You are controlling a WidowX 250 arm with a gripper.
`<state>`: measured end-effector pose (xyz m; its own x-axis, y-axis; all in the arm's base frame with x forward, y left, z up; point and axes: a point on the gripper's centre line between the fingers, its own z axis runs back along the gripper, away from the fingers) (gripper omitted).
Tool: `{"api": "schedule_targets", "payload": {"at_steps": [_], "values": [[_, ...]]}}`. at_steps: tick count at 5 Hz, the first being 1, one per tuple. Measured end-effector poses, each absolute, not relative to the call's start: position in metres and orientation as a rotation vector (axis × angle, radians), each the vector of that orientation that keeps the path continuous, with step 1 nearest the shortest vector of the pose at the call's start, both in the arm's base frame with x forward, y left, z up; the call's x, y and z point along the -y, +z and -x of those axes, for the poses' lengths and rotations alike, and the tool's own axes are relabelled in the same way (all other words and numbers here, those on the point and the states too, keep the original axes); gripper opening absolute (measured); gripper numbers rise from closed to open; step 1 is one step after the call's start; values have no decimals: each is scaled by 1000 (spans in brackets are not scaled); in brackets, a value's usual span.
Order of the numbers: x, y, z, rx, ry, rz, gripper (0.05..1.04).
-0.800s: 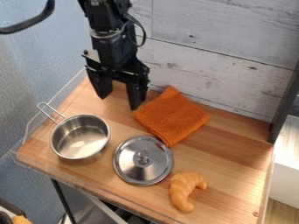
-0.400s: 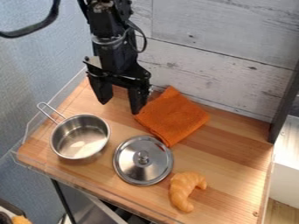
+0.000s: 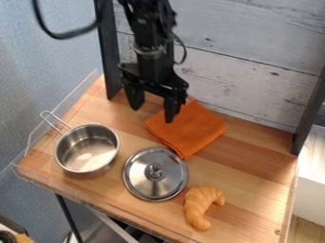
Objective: Move the towel to the bottom right corner of the desk
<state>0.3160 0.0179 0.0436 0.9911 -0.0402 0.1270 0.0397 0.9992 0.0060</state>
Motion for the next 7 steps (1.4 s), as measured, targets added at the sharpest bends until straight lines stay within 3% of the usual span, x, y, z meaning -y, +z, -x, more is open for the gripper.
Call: {"api": "schedule_targets", "payload": {"at_steps": [1, 2, 4, 6, 7], "values": [[-10, 19, -335, 130, -37, -18, 1001], [-2, 2, -357, 127, -14, 31, 1001], [-4, -31, -376, 126, -12, 15, 1001], [10, -37, -376, 140, -56, -26, 1001], [23, -38, -374, 134, -77, -14, 1001]]}}
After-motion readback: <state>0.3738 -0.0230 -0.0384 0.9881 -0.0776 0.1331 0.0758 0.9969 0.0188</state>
